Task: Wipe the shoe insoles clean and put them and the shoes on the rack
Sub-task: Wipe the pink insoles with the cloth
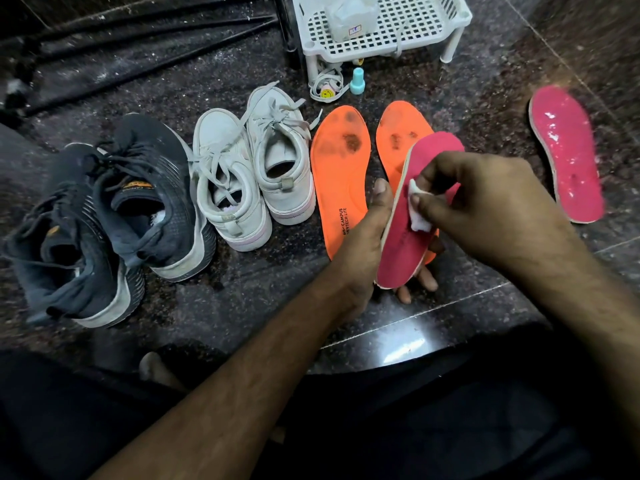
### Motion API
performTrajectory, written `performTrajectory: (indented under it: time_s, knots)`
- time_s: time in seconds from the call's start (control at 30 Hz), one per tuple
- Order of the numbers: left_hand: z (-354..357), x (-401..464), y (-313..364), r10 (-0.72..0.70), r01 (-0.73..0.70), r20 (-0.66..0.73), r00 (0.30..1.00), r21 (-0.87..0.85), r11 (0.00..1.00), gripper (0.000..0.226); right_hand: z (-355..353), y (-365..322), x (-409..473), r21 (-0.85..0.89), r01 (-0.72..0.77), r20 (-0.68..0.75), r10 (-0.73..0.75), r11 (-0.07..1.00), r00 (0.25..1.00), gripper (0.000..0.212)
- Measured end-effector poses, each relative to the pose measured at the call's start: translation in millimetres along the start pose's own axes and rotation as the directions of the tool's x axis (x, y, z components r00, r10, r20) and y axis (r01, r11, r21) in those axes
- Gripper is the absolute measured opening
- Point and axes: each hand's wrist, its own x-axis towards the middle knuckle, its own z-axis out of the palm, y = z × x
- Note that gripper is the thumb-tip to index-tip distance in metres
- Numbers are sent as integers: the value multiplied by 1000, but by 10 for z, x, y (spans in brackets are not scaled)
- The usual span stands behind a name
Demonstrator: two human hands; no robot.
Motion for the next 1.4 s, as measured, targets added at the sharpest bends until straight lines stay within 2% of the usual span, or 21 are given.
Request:
performTrajectory:
  time_s: [0.1,0.17,0.23,0.37,0.47,0.53,0.57,0.67,0.77,0.83,0.9,1.0,1.07,1.1,1.2,1.27,1.4]
  knots:
    - [-5,22,2,-7,7,-65,998,-2,1000,74,16,-63,-22,-2,97,192,-95,995,977,8]
    - [-7,25,9,-22,20,-123,992,-14,1000,73,58,-147,-75,22,185,358,-181,982,916,8]
    - [-11,28,7,-46,43,-172,984,-24,999,75,107,-185,-109,20,229,427,-216,973,878,7]
    - [-8,49,-17,-5,6,-150,989,7,1000,70,74,-112,-69,8,137,356,-131,991,925,20]
    - [-21,36,-15,21,-18,-121,992,27,999,67,-14,1,-5,2,50,122,-50,999,991,10]
    - [-28,32,-15,40,-37,-93,995,35,999,68,-66,36,20,-23,10,-31,-11,1000,999,11]
    - [-24,25,-9,44,-41,-88,995,42,998,68,-80,39,27,-30,9,-51,-11,1000,999,11]
    - [-21,24,-12,20,-12,-113,993,70,997,67,-88,14,24,-21,99,94,-96,995,991,7]
    - [2,27,-22,30,-13,-188,982,91,996,60,-54,-91,-49,39,238,385,-235,970,893,10]
    - [3,29,-18,57,-42,-226,973,68,997,51,-13,-130,-87,84,263,463,-272,961,844,12]
    - [7,20,-5,24,-15,-198,980,47,999,51,-18,-80,-66,95,224,391,-243,970,888,8]
    - [-17,34,-32,-5,8,-67,998,45,999,56,-109,80,48,93,99,93,-107,991,990,13]
    - [16,18,-26,-14,14,-11,1000,-28,1000,51,-153,146,101,132,29,-83,-18,991,996,14]
    - [41,1,-8,-16,15,-8,1000,-102,995,46,-149,151,109,145,18,-102,-3,989,995,13]
    - [77,-24,23,-45,23,-83,996,-247,969,32,-84,50,66,105,114,13,-116,988,993,8]
    - [42,-1,34,-75,41,-97,992,-309,950,43,-28,-57,16,110,203,128,-216,973,968,7]
    - [-51,51,38,-78,12,-164,983,-371,929,61,139,-216,-102,128,366,336,-388,922,858,9]
